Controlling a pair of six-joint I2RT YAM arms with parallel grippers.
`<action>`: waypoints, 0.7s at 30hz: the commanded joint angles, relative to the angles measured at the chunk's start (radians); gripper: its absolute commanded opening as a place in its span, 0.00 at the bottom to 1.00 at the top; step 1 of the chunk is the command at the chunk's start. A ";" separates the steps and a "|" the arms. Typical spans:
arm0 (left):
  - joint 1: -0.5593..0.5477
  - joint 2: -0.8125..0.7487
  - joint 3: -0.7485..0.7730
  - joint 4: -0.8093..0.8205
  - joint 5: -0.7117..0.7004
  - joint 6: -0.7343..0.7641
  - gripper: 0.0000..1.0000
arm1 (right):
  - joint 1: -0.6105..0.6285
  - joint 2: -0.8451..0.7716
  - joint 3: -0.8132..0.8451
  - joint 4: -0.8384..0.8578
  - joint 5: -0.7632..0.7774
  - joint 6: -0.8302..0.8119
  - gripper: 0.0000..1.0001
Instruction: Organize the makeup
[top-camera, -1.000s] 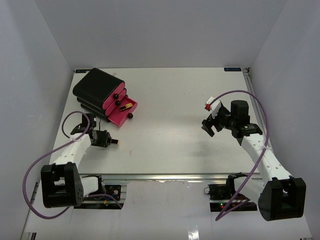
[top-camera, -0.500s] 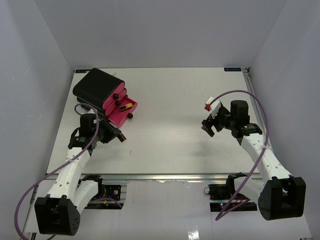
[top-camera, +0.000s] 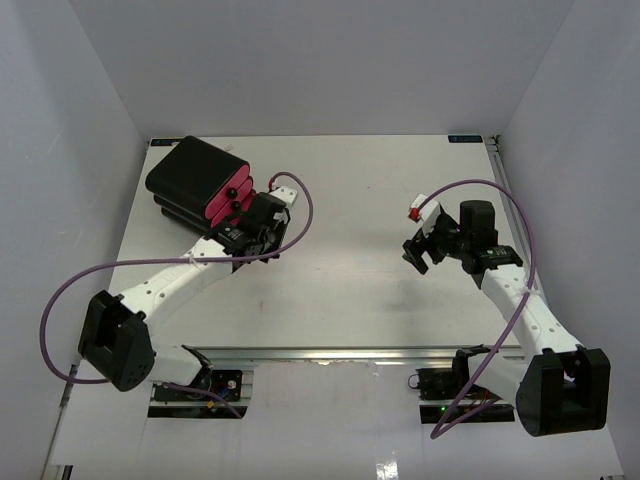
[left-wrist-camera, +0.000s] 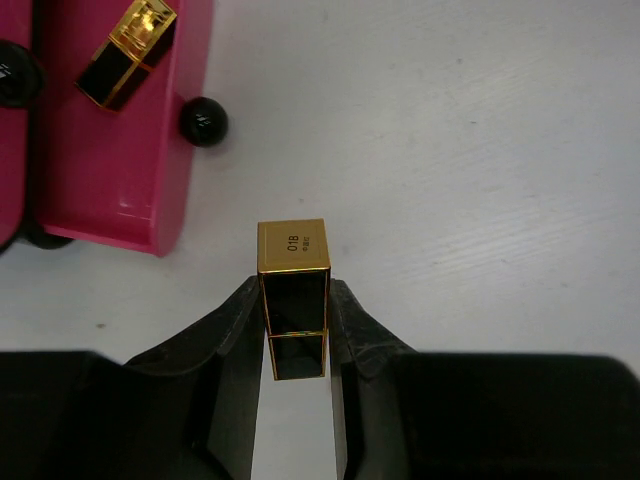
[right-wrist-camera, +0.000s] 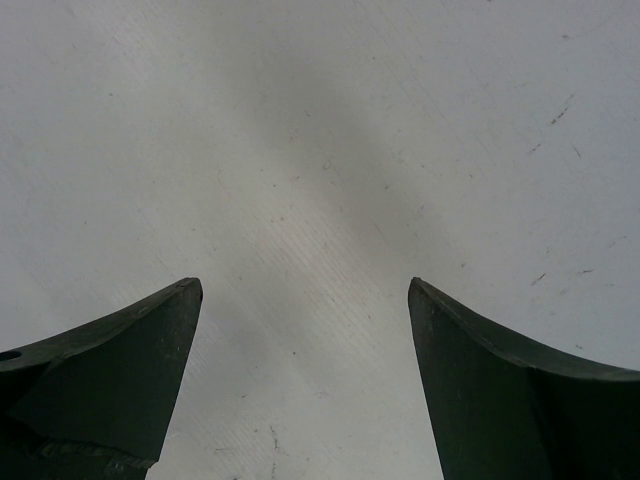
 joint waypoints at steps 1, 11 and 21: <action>0.001 0.059 0.070 0.064 -0.276 0.373 0.00 | -0.004 0.010 -0.008 0.029 -0.024 0.001 0.90; 0.100 0.169 0.078 0.243 -0.250 0.656 0.03 | -0.004 0.008 -0.005 0.026 -0.035 0.000 0.90; 0.182 0.259 0.075 0.290 -0.151 0.642 0.12 | -0.004 0.002 -0.003 0.023 -0.039 -0.001 0.90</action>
